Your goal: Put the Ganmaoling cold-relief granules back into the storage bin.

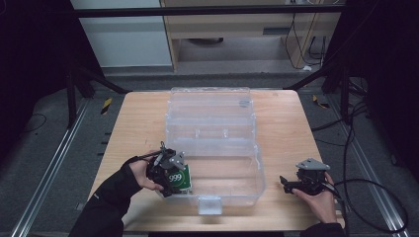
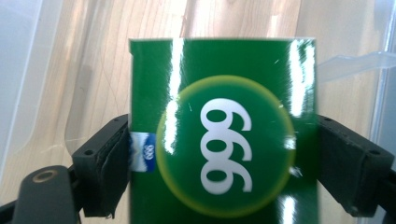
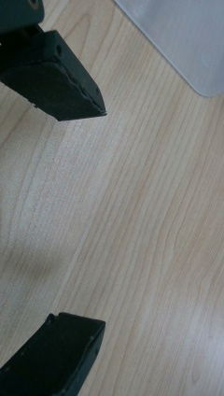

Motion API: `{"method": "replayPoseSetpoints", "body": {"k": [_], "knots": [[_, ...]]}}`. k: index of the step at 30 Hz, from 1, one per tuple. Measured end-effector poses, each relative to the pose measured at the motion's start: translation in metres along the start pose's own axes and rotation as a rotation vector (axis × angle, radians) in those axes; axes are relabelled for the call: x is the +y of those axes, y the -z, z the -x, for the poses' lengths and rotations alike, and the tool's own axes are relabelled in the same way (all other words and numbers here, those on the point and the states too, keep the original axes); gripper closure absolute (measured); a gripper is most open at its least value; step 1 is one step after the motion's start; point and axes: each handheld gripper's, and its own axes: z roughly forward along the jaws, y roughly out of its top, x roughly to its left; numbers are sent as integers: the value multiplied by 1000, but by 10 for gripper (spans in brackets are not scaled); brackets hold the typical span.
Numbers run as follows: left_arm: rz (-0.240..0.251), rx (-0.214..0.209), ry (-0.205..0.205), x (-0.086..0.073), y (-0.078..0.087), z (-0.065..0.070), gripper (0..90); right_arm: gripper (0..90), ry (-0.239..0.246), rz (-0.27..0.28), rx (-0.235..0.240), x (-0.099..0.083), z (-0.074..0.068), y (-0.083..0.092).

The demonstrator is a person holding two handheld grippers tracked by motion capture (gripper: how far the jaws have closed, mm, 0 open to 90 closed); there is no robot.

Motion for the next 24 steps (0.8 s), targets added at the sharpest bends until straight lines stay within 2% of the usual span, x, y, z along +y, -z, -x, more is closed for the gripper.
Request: {"method": "replayPoseSetpoints", "body": {"k": [2, 8, 15, 19, 24], "knots": [[19, -2, 0, 1, 4, -1, 126, 14, 0, 1, 0, 0, 0, 0], [41, 40, -3, 4, 16, 0, 95, 14, 1, 2, -1, 0, 0, 0], [137, 73, 22, -3, 39, 4, 146, 14, -5, 2, 0, 0, 0, 0], [197, 130, 66, -15, 51, 7, 190, 16, -10, 4, 2, 0, 1, 1], [284, 202, 177, -38, 61, 7, 208, 20, -17, 13, -3, 0, 1, 2]]}}
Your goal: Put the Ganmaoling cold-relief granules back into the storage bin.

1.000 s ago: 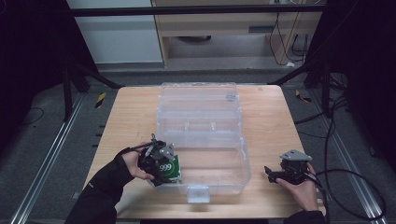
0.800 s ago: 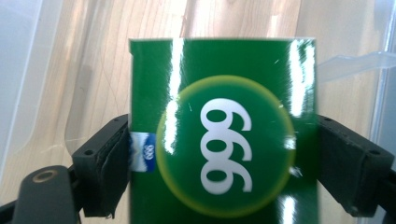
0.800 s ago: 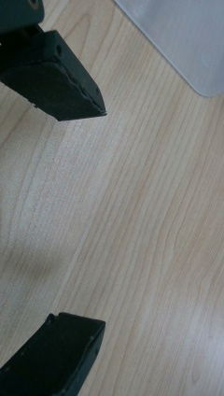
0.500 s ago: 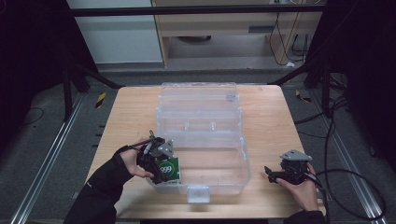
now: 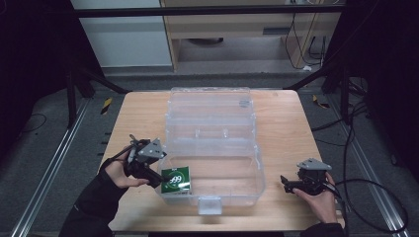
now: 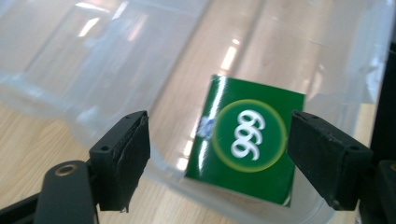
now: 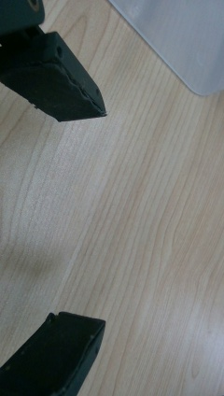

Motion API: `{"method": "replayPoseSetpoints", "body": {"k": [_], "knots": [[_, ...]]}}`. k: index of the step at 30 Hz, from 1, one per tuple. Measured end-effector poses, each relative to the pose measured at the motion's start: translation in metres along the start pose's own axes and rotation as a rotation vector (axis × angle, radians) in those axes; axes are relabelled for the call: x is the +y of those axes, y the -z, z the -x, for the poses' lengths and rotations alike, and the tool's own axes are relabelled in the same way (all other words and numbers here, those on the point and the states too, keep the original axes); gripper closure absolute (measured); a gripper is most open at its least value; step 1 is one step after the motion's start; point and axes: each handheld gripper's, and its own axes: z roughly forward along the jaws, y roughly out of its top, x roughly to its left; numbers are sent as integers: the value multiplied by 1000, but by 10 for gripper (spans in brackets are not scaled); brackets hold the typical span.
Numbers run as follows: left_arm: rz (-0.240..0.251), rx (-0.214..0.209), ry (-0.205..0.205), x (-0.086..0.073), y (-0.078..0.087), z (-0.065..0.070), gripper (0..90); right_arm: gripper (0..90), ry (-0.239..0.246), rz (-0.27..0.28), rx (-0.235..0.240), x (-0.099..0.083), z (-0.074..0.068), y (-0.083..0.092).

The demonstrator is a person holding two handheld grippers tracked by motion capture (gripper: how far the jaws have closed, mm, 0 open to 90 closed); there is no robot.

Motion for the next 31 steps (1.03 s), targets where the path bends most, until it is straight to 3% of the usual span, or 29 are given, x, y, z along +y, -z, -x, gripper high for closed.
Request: {"method": "replayPoseSetpoints", "body": {"k": [9, 15, 19, 23, 28, 31], "knots": [[107, 168, 233, -49, 15, -18, 215, 22, -8, 4, -9, 0, 1, 1], [155, 271, 391, -78, 13, -28, 223, 21, -18, 6, -16, -1, 1, 1], [207, 325, 521, -98, 8, -35, 239, 21, -22, 16, -25, -2, 3, 1], [185, 391, 589, -113, -1, -38, 253, 20, -32, 23, -38, -3, 6, 1], [170, 442, 668, -129, -10, -43, 258, 18, -51, 26, -60, -7, 13, 2], [139, 482, 687, -137, -15, -43, 270, 18, -74, 39, -73, -8, 16, 4]]}}
